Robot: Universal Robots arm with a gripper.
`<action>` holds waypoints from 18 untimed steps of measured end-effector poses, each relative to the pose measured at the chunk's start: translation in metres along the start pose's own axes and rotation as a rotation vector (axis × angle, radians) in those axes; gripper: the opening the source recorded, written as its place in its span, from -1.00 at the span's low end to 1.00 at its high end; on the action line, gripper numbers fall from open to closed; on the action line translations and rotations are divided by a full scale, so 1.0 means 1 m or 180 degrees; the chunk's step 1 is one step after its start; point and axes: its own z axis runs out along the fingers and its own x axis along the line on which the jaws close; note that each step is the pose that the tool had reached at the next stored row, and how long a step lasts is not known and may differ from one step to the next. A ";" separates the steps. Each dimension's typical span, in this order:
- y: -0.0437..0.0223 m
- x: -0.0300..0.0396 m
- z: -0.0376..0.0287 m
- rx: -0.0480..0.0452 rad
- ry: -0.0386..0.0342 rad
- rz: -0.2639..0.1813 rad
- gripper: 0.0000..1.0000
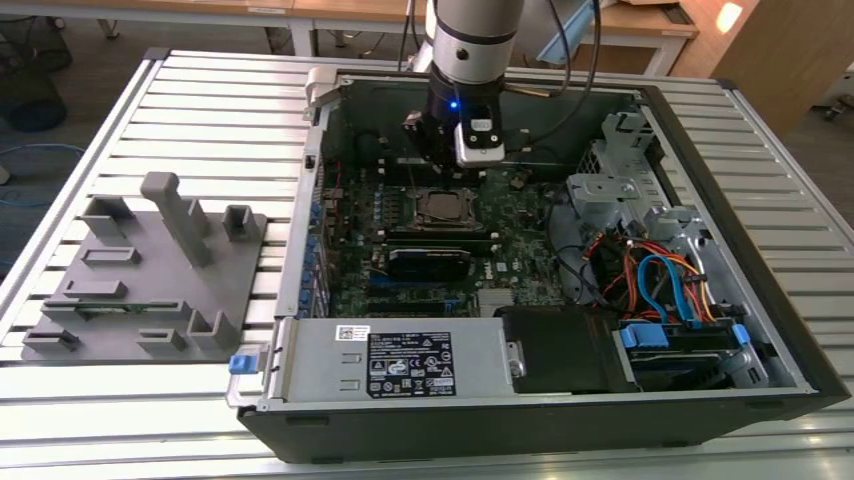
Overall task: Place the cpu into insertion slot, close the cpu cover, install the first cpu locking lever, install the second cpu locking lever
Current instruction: 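Install the first cpu locking lever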
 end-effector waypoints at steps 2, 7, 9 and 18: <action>0.0000 0.0000 0.0001 0.0003 0.0005 -0.0118 -0.80; 0.0000 0.0000 0.0002 0.0010 0.0016 -0.0406 -0.80; 0.0000 0.0000 0.0002 0.0013 0.0021 -0.0520 -0.80; -0.0011 0.0027 0.0004 0.0020 0.0033 -0.0843 -0.80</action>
